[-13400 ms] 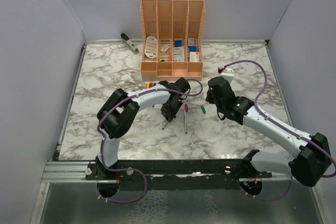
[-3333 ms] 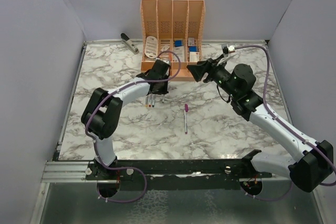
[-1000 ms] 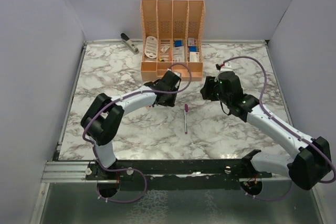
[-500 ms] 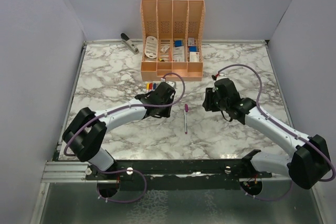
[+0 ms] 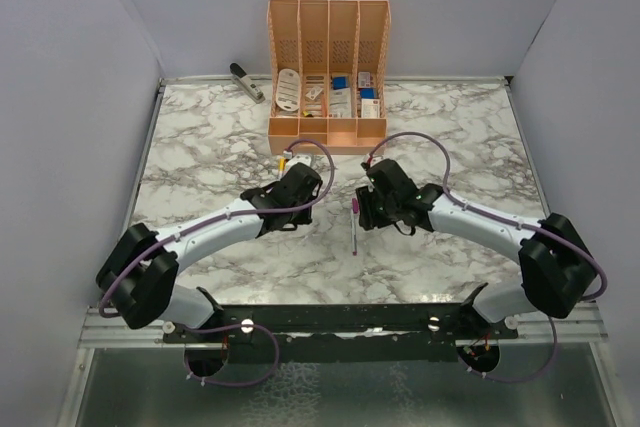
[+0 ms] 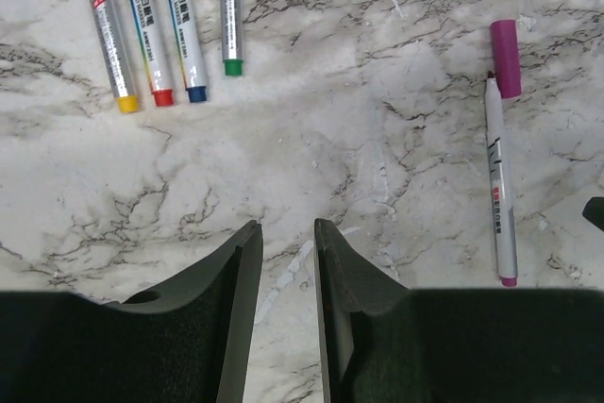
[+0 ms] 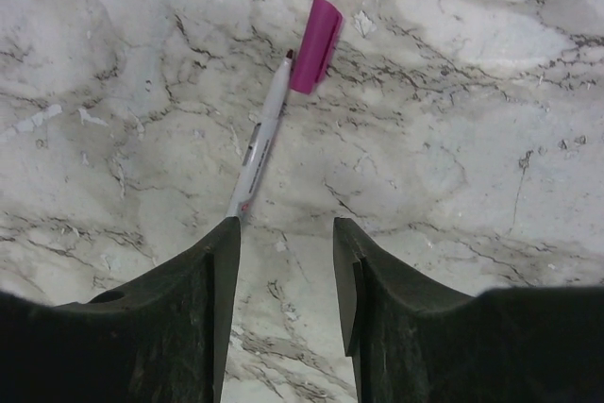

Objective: Insert the pens into the pen caps

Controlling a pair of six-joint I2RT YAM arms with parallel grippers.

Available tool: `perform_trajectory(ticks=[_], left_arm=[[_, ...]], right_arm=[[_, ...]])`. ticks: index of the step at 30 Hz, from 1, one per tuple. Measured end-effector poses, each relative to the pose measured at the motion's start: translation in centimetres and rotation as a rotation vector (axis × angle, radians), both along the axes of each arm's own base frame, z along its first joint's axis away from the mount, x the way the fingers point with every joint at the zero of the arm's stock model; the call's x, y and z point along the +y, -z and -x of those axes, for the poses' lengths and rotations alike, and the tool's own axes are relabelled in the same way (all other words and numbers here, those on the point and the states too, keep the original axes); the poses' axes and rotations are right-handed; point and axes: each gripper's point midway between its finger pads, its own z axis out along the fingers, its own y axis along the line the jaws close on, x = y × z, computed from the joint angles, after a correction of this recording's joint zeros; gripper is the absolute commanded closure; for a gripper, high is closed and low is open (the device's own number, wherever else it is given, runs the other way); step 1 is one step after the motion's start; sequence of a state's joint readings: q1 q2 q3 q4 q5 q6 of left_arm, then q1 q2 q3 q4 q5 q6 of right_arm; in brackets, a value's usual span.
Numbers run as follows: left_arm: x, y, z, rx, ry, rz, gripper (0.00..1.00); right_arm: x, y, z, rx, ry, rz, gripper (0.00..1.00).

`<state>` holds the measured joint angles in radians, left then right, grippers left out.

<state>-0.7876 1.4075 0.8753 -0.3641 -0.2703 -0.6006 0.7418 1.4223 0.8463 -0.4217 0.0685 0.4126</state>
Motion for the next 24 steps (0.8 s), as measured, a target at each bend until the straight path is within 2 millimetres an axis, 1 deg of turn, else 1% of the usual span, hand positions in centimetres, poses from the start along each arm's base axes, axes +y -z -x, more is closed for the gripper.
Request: perform_trajectory(ticks=[3, 6, 14, 21, 24], left_arm=[[1.0, 0.1, 0.5, -0.001, -0.025, -0.008, 0.68], [2.0, -0.1, 0.5, -0.015, -0.054, -0.01, 0.68], [3.5, -0.9, 0.1, -0.04, -0.113, 0.005, 0.68], [4.0, -0.4, 0.7, -0.032, -0.129, 0.009, 0.68], [4.2, -0.2, 0.9, -0.026, -0.132, 0.006, 0.68]], right_arm=[[0.9, -0.2, -0.6, -0.004, -0.007, -0.009, 0.56], [2.0, -0.1, -1.1, -0.003, -0.02, -0.016, 0.56], [4.1, 1.5, -1.3, 0.036, -0.048, 0.009, 0.59], [4.2, 2.3, -1.3, 0.064, -0.035, 0.028, 0.65], [4.1, 2.7, -1.2, 0.076, -0.03, 0.043, 0.66]])
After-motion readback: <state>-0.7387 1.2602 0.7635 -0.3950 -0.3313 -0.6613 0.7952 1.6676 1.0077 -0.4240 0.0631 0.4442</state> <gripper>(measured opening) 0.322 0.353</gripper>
